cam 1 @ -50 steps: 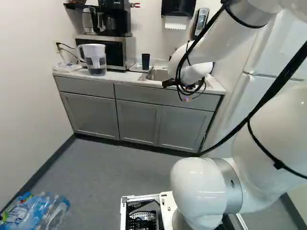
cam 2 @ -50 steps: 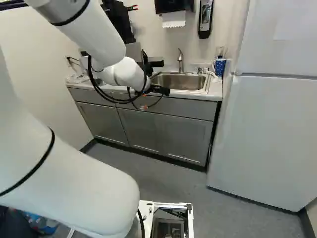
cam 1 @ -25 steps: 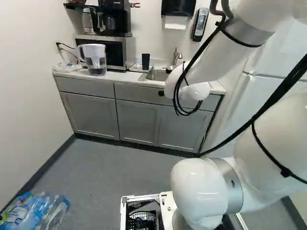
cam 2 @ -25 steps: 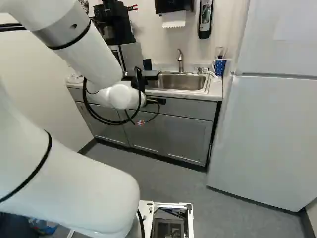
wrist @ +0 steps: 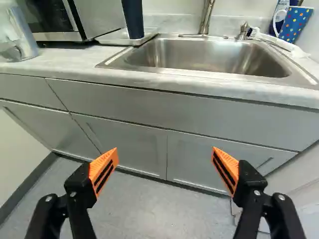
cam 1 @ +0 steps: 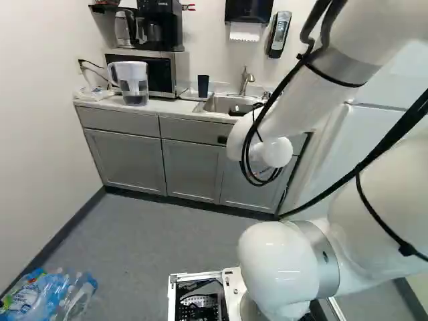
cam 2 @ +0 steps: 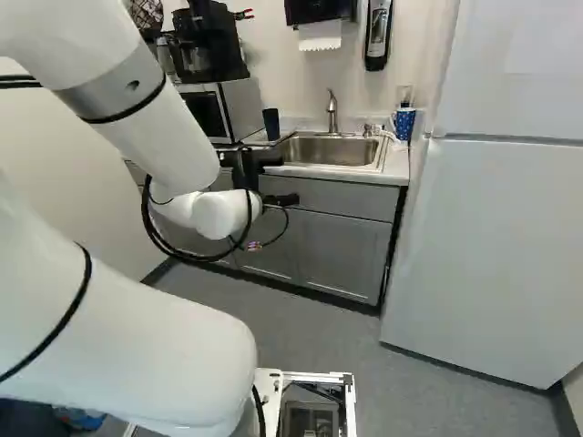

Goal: Rinse the cup and place it in the tray

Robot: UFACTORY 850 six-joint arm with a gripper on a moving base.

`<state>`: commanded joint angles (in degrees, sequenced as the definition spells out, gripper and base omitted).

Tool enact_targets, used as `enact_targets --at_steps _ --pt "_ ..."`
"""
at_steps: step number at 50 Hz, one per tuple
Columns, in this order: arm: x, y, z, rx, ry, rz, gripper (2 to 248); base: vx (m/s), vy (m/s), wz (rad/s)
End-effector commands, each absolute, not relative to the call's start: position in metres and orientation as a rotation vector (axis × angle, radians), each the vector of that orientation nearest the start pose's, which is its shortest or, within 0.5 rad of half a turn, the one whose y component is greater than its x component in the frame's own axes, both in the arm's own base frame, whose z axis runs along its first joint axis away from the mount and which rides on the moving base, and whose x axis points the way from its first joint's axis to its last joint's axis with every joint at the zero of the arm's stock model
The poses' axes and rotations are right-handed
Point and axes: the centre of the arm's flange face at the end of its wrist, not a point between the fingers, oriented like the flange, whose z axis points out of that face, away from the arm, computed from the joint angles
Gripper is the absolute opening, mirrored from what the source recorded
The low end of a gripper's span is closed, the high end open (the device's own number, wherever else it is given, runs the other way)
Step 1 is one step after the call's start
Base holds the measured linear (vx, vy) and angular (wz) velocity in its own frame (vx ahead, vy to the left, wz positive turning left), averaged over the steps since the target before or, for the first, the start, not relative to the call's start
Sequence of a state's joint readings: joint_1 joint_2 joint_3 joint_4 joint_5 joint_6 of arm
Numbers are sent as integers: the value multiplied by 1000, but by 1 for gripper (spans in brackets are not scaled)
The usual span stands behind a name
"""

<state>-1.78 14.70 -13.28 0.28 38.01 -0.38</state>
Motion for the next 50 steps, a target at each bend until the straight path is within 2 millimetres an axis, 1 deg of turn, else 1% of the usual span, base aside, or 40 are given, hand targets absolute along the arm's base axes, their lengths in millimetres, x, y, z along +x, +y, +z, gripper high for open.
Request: enact_targets --at_steps 15,26,50 --pt "296 -5 384 -2612 22 -1768 247 0 0 0" --pt "286 -3 376 -2589 13 -1792 247 0 0 0" --pt "272 0 367 -2561 1 -1821 247 0 0 0"
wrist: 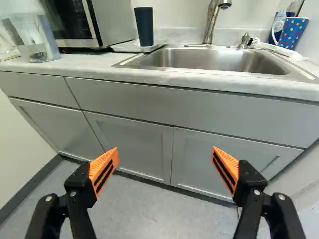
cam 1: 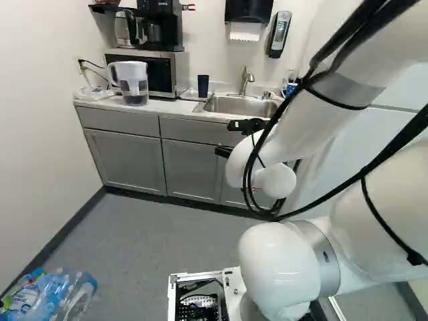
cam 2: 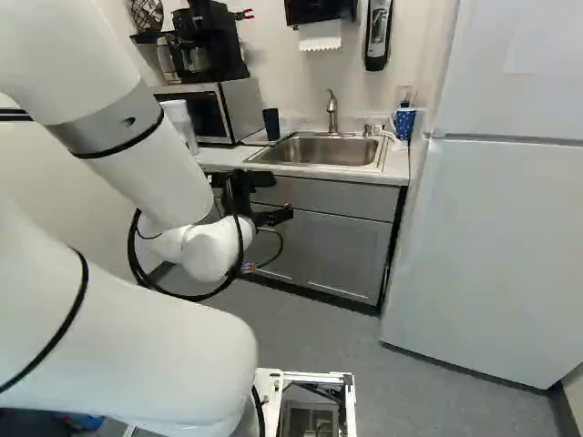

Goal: Rinse the cup and place it in the tray

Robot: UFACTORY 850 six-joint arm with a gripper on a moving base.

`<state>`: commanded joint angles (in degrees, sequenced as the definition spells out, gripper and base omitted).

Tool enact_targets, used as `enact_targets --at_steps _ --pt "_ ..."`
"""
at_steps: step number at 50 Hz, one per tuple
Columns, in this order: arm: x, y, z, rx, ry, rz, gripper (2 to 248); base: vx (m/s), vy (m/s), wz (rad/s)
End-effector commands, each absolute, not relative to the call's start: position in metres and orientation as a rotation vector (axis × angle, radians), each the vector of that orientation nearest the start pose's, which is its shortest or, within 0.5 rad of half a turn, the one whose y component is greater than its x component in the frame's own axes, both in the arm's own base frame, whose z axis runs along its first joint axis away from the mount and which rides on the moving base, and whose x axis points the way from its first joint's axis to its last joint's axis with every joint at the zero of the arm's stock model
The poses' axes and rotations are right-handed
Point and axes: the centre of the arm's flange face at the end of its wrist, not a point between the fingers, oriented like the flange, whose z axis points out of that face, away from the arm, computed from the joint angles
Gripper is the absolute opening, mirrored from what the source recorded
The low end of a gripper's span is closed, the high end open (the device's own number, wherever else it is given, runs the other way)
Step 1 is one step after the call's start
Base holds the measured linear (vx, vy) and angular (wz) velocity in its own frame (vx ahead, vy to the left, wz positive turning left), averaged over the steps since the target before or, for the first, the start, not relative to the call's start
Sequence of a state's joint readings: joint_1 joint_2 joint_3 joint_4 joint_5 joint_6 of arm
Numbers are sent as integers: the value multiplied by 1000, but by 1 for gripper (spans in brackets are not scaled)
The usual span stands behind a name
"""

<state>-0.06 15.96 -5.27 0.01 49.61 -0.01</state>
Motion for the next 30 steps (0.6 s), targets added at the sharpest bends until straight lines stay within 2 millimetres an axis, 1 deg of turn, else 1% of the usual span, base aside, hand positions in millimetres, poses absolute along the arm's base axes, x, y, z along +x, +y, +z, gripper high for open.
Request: enact_targets --at_steps 30 --pt "270 0 366 -2558 0 -1824 247 0 0 0"
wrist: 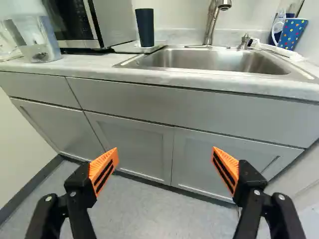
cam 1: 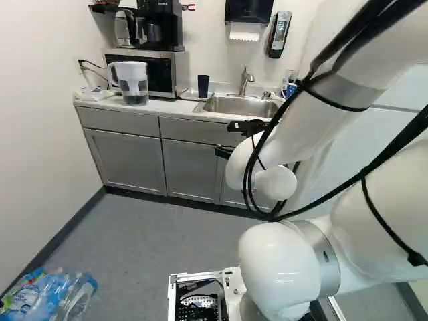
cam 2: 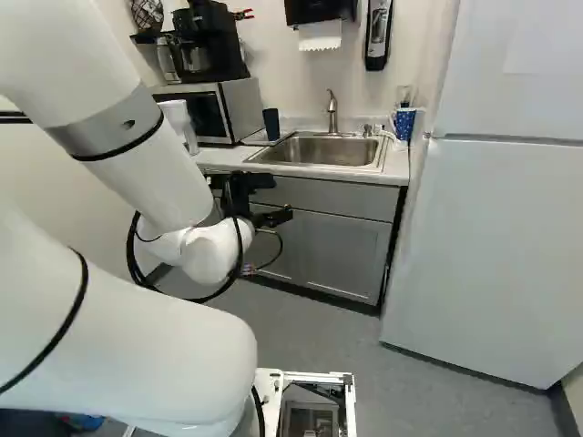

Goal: Rinse the cup and place it in the tray

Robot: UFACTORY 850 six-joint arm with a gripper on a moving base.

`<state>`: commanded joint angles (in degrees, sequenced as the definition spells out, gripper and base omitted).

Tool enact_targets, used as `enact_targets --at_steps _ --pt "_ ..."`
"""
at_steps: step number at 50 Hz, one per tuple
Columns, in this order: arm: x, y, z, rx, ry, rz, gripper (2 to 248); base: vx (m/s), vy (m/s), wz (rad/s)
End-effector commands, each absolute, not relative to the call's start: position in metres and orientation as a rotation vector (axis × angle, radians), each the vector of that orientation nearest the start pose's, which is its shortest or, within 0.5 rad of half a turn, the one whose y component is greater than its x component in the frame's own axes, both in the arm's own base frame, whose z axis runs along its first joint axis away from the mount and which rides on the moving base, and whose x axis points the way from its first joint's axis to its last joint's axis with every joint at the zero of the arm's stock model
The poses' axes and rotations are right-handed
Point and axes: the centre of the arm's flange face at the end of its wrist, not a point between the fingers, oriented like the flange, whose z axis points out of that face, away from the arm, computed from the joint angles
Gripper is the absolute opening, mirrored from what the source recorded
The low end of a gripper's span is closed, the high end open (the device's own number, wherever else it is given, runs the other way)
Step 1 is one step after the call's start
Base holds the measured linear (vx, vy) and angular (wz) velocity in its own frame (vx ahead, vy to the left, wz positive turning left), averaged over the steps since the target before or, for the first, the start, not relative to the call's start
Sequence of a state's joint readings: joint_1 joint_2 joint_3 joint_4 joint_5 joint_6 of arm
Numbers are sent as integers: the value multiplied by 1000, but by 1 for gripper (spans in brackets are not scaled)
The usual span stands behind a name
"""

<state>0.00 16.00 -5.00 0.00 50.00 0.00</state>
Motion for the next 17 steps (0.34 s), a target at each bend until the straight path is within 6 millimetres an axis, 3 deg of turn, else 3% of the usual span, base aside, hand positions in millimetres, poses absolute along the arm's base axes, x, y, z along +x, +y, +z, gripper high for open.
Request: enact_targets --at_steps 17 --pt "270 0 366 -2558 0 -1824 247 0 0 0"
